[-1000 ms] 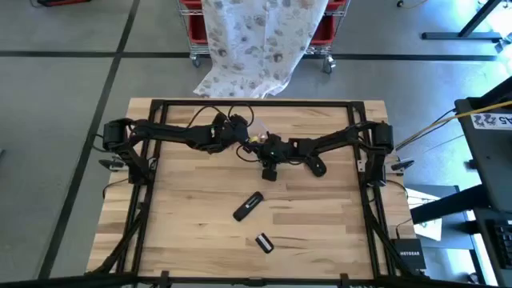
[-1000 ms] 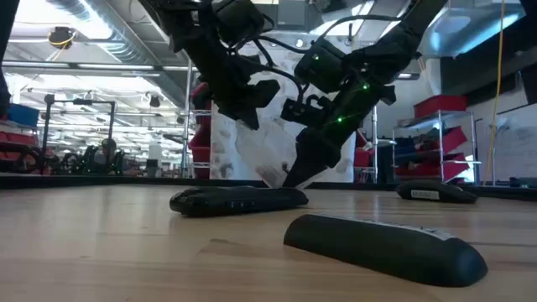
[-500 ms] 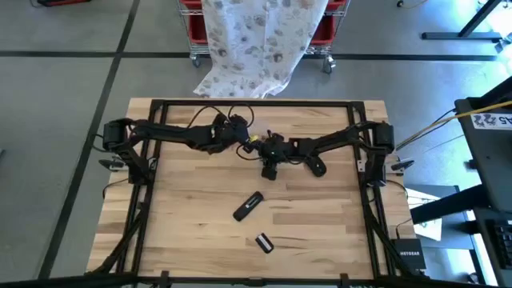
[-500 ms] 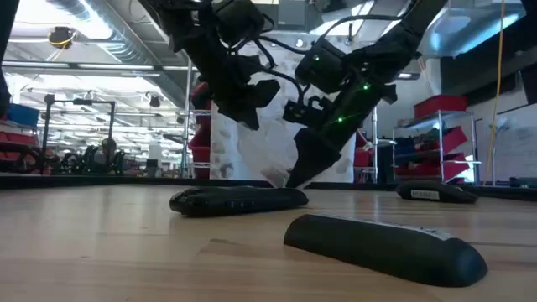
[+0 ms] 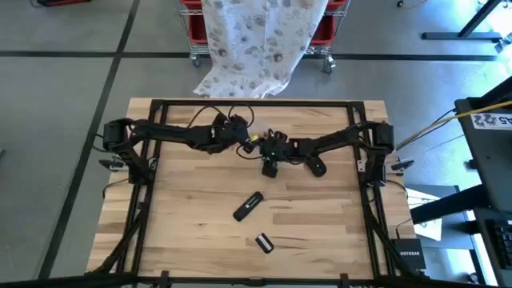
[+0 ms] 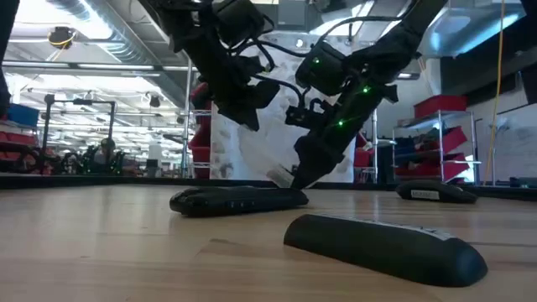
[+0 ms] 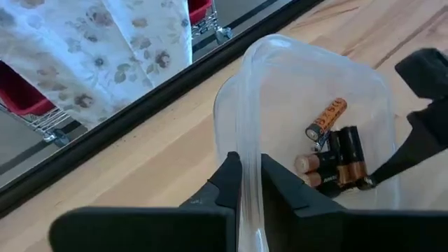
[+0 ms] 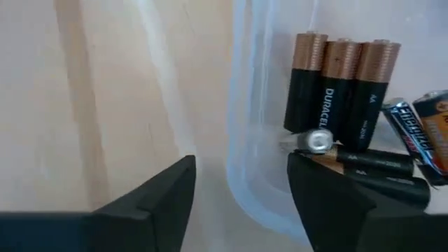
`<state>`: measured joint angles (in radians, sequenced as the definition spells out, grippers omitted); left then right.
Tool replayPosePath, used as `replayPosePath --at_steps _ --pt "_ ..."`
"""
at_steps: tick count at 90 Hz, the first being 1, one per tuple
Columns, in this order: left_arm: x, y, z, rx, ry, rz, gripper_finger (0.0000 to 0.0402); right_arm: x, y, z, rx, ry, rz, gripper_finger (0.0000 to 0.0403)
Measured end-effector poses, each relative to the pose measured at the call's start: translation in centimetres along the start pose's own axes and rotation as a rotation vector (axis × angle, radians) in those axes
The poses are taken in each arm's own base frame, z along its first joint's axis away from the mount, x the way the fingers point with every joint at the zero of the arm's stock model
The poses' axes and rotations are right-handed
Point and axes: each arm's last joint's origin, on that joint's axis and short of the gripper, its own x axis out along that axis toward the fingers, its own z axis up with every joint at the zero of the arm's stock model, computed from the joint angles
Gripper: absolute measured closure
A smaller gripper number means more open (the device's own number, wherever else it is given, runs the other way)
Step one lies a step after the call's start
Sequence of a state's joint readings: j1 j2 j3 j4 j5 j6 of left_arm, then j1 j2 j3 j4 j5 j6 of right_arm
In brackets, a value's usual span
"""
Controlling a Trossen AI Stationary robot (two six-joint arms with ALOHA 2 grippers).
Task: Insert battery
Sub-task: Remove the silver battery from the transparent bin
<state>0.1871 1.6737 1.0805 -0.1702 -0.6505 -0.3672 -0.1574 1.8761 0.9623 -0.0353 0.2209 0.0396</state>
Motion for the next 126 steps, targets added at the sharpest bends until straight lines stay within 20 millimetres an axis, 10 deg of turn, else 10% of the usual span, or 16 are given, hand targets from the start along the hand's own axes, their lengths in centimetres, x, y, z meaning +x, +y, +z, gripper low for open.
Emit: replayPosePath --at_steps 47,126 --pt "0.0 0.0 0.1 0.002 -0.007 0.010 0.0390 0.6 0.1 0.1 -0.012 -0.028 -0.007 0.0191" --pt "-0.1 -0.1 0.0 0.010 -0.002 0.000 0.0390 0.5 0.3 0.7 -0.069 -0.033 0.038 0.0362"
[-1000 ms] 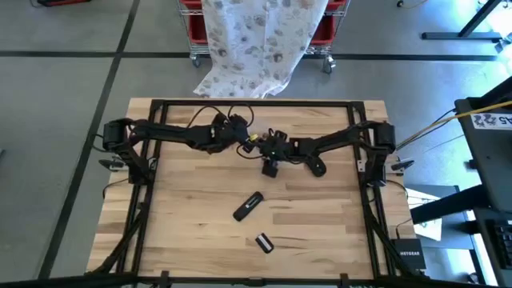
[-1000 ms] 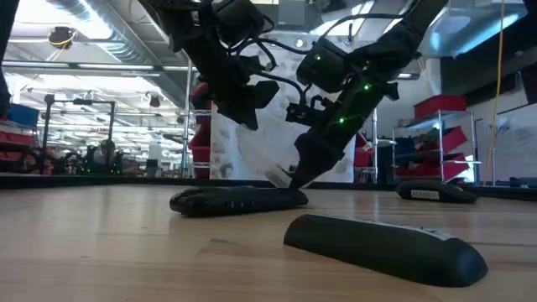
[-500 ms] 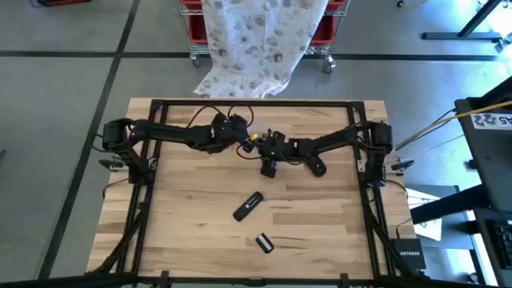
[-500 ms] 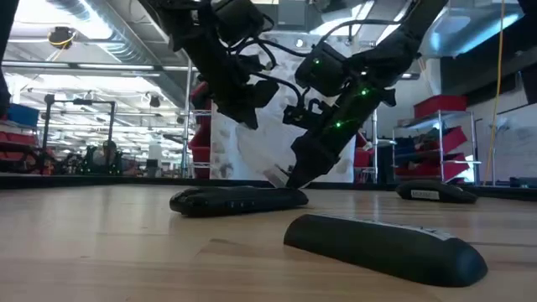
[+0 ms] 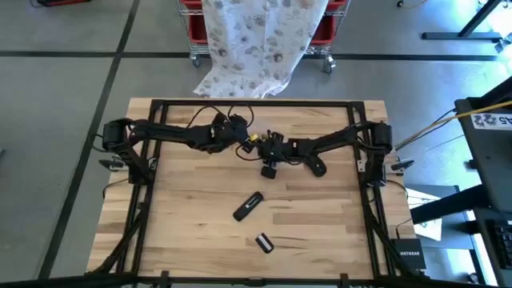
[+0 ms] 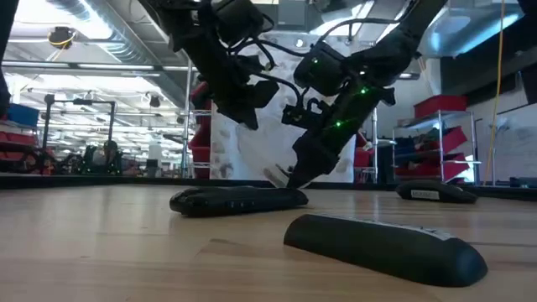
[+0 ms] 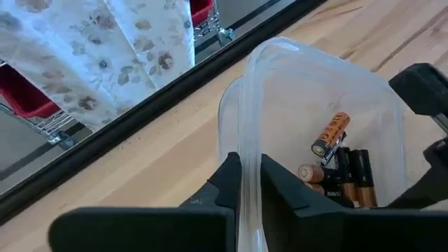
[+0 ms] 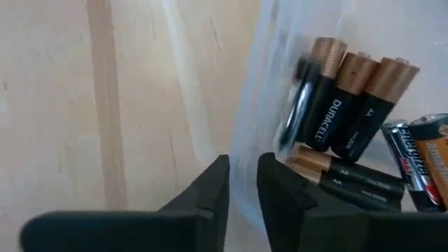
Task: Insert battery
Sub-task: Remove the silver battery from the transparent bin
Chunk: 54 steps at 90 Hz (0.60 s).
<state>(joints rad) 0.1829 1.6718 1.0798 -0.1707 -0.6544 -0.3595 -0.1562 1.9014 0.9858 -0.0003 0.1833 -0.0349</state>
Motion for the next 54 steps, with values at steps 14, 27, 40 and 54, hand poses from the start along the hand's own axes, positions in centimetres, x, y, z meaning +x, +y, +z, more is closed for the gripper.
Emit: replayPosePath --at_steps 14,27,40,54 --pt "0.0 0.0 0.0 0.000 -0.001 -0.004 0.0390 -1.7 -0.3 0.9 -0.030 0.053 0.019 0.0362" --pt "0.0 0.0 -0.1 0.018 0.009 -0.004 0.0390 -4.5 -0.9 2.3 -0.023 -0.031 0.111 0.0325" --pt "0.0 0.0 -0.2 0.024 0.012 -0.004 0.0390 -5.7 -1.3 2.6 -0.009 -0.108 0.141 0.0267" --pt "0.0 0.0 -0.1 0.028 0.007 0.000 0.0390 -4.9 -1.7 1.9 0.039 -0.133 0.126 0.0194"
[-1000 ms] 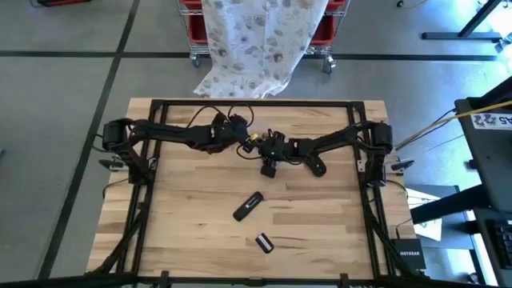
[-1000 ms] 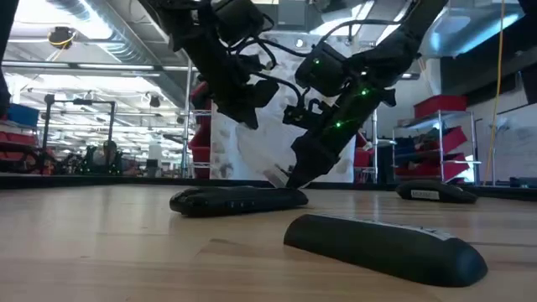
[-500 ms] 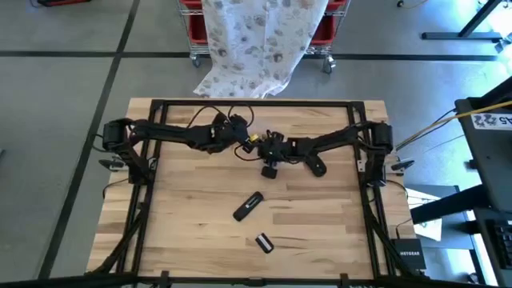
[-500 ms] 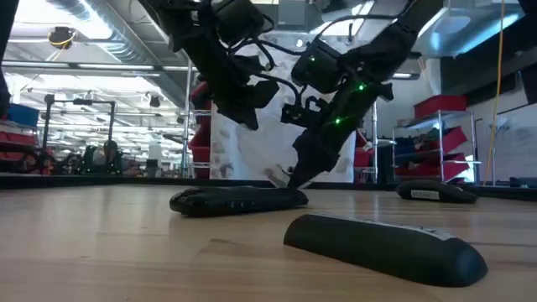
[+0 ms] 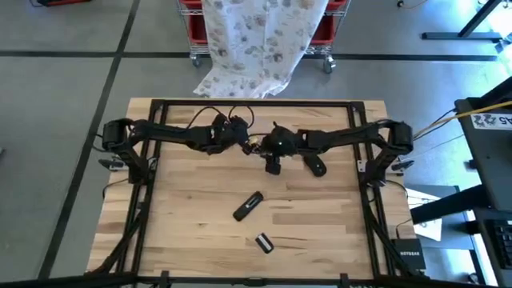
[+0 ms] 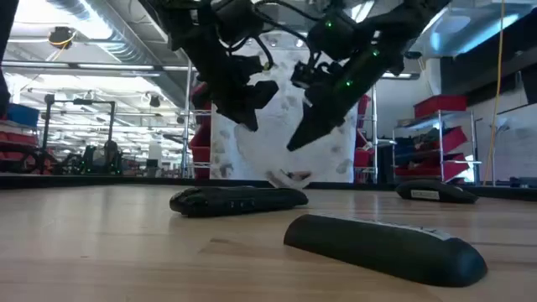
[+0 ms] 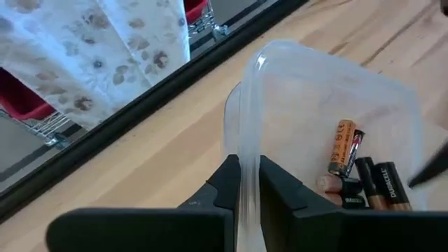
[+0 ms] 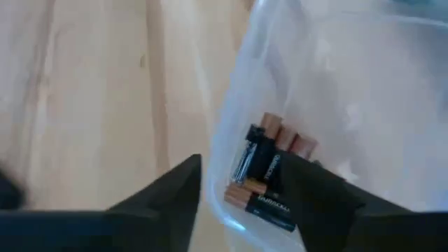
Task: Insert battery
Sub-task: Remove the silver battery from the transparent bin
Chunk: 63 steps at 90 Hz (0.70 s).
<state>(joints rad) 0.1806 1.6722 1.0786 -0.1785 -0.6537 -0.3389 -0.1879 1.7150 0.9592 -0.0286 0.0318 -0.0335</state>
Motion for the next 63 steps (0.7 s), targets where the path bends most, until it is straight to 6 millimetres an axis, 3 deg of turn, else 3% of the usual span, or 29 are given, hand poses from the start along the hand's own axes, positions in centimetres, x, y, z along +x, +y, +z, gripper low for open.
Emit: replayPosePath --at_steps 15,39,63 --pt "-0.2 -0.3 0.2 0.005 -0.039 0.032 0.0390 1.4 0.4 -1.3 0.021 0.008 0.046 0.0146" --pt "-0.2 -0.4 0.5 -0.006 -0.062 0.017 0.0390 3.7 0.4 -2.3 0.052 0.001 0.015 0.0153" --pt "-0.3 -0.5 0.4 -0.003 -0.054 0.003 0.0390 2.2 0.3 -1.2 0.053 -0.041 0.019 0.0154"
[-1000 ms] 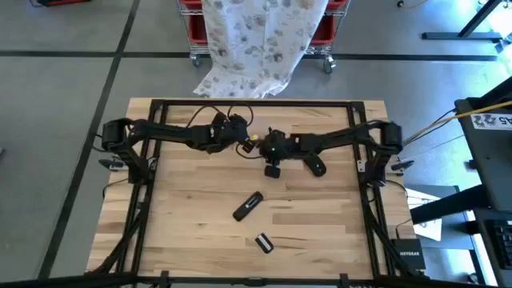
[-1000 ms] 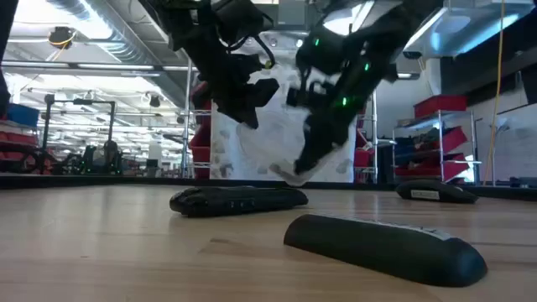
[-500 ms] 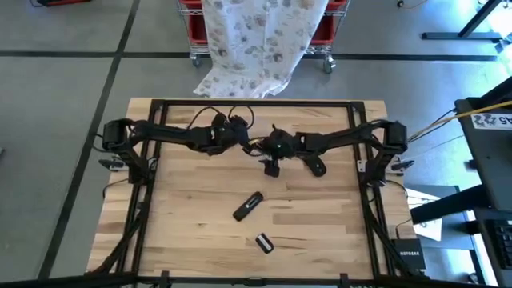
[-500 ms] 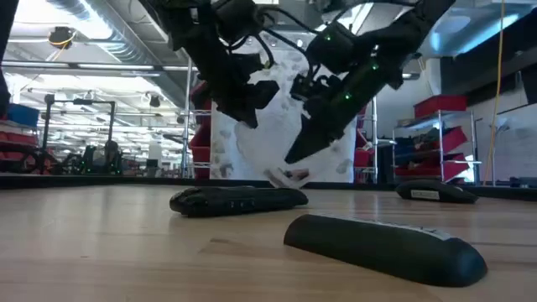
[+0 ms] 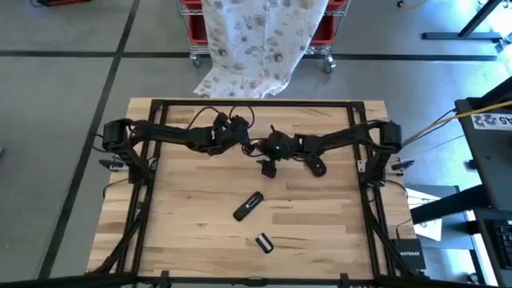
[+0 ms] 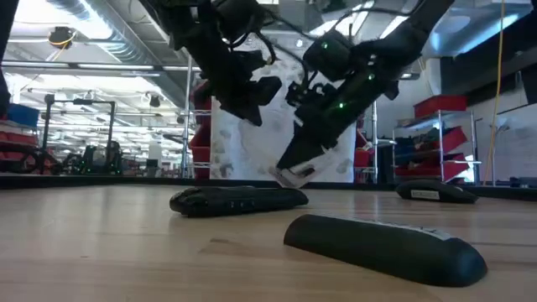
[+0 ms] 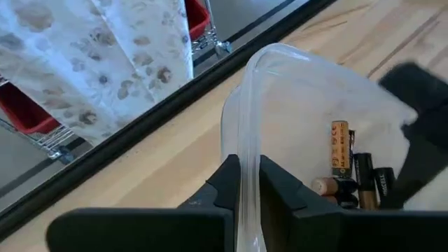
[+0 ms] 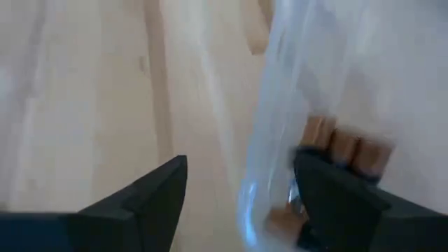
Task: Insert battery
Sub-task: Remove the silver battery from the transparent bin
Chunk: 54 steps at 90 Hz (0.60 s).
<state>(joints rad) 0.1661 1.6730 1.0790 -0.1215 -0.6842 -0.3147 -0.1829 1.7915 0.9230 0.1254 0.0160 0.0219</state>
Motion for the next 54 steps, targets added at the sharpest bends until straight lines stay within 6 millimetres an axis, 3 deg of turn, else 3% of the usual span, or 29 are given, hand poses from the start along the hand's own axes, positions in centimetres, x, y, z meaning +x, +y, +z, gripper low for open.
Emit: replayPosePath --at_steps 18,54 --pt "0.0 0.0 0.0 0.006 0.000 0.001 0.0390 -0.3 -0.1 0.2 0.005 -0.008 -0.036 0.0154" --pt "0.0 -0.1 -0.1 0.005 0.006 -0.007 0.0390 2.6 0.0 -1.8 0.056 0.065 0.007 0.0155"
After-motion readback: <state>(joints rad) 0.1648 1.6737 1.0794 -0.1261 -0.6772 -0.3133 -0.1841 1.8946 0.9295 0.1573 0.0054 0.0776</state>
